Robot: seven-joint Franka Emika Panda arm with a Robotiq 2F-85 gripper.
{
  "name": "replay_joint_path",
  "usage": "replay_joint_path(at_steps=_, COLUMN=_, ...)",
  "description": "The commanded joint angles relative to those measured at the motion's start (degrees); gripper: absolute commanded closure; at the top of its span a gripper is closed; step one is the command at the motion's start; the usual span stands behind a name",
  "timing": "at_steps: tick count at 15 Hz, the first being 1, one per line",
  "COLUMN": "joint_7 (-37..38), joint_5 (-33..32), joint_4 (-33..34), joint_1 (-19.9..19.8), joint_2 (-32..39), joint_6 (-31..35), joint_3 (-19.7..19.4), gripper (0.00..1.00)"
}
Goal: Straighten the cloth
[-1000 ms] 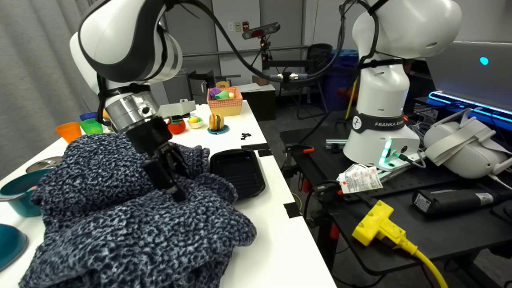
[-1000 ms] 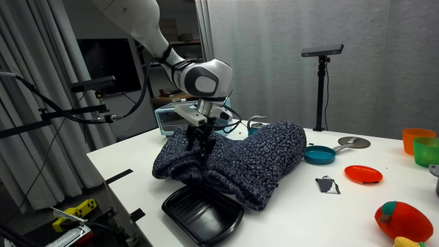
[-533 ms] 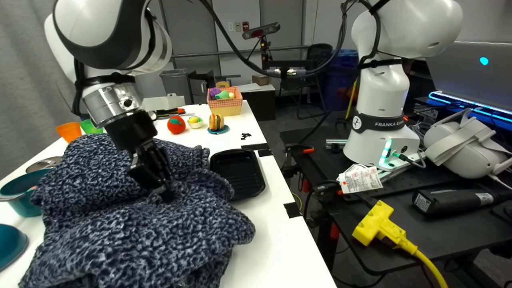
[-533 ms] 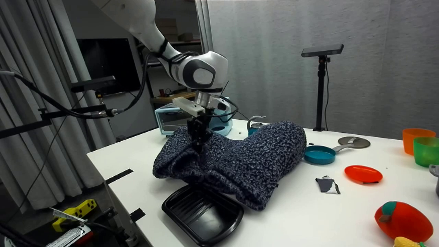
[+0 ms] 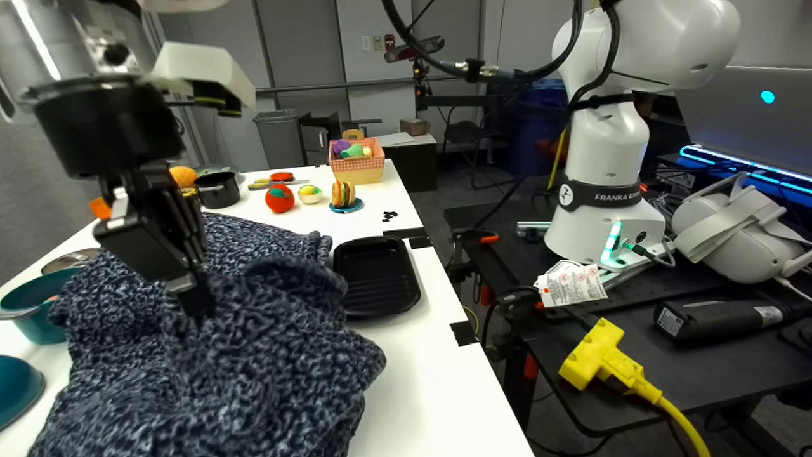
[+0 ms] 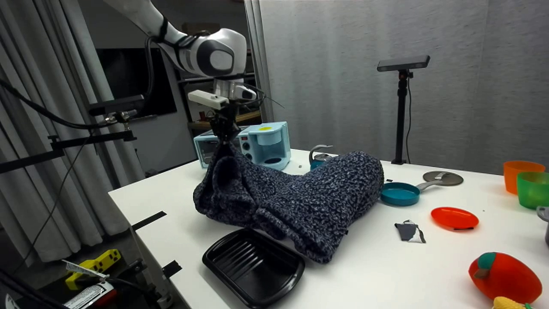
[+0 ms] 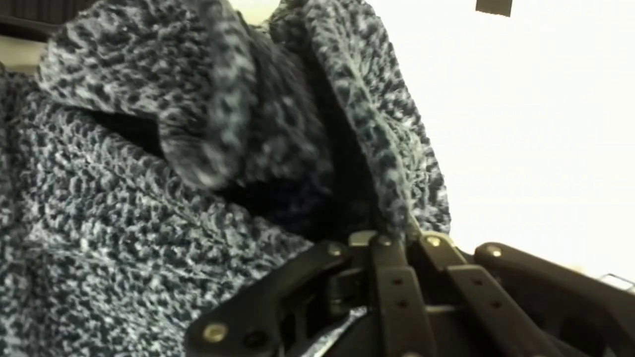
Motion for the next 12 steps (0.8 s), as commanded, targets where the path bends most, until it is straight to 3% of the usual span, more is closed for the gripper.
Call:
replay_joint_path(at_steps=1, joint_7=0.7, joint_5=-1.8, joint_4=-0.4, joint_1=3.2, joint_2=-5.4, joint_6=0.3, joint_3=1.7, gripper=0.99)
replay_joint_path(at_steps=7, joint_7=-0.5, joint_5=-3.1, joint_4=-1.2, joint_1=5.7, joint_2=-9.7, joint_6=1.5, joint_3=3.4, gripper=0.99)
replay_joint_path(at_steps=8, joint_7=-0.8, joint_5=-4.2, joint_4=-1.7, joint_1=5.9, joint_2=-10.0, joint_6=1.5, joint_3=3.3, gripper=0.71)
replay_joint_path(at_steps=10, joint_7=-1.1, joint_5=-5.7, joint_4=-2.9, joint_1=5.8, joint_2=-10.5, joint_6=1.6, joint_3=3.1, gripper=0.65)
replay_joint_path(at_steps=12, joint_7=-1.3, joint_5=-6.5, joint_4=-4.2, joint_1=5.4, joint_2=-11.1, joint_6=1.6, joint_3=2.8, gripper=0.49)
